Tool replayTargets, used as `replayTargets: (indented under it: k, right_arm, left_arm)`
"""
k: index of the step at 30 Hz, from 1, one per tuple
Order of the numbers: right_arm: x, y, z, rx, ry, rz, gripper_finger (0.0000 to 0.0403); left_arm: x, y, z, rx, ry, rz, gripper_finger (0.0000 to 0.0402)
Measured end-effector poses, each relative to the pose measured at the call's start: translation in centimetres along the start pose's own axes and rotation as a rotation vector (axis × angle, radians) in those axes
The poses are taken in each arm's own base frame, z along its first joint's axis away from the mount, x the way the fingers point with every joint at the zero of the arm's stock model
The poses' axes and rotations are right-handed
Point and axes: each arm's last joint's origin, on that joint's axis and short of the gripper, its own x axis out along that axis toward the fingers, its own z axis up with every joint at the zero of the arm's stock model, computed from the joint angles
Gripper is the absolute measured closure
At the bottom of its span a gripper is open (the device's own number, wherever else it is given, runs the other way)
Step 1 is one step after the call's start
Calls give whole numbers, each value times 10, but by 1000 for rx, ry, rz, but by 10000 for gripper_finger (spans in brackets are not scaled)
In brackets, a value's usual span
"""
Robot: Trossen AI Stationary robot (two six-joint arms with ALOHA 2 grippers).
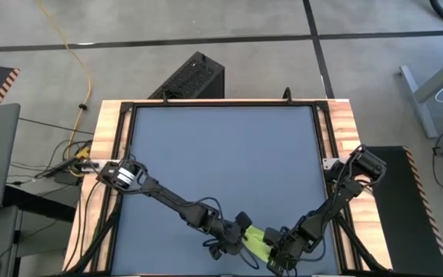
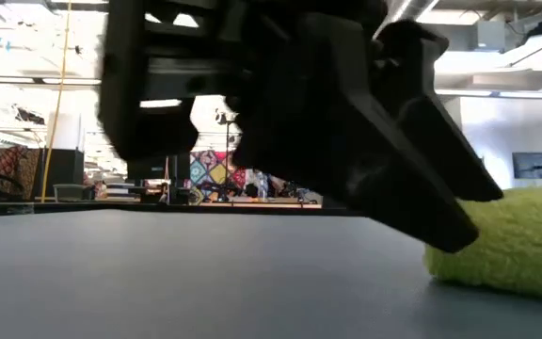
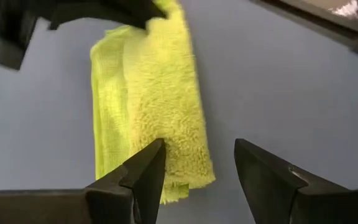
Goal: Roll towel
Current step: Roll the green towel
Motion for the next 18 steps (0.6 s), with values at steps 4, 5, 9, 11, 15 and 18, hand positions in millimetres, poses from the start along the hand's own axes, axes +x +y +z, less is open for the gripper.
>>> replayTargets:
  k: [4, 5, 9, 11, 15, 18]
  right_arm:
    - [0, 1, 1, 20, -3, 10, 383]
    - [0, 1, 1, 28, -4, 16, 383]
    - [0, 1, 2, 34, -5, 17, 383]
    - [0, 1, 2, 35, -5, 18, 383]
    - [0, 1, 2, 54, -5, 17, 383]
    - [0, 1, 2, 65, -5, 17, 383]
  left_arm:
    - [0, 10, -5, -41, 4, 21, 219]
    - [0, 13, -6, -50, 3, 19, 220]
    - [0, 20, -10, -62, -10, -10, 227]
    - [0, 22, -11, -59, -12, -16, 234]
    - [3, 25, -14, -64, -37, -49, 247]
    - [5, 24, -18, -66, -29, -59, 255]
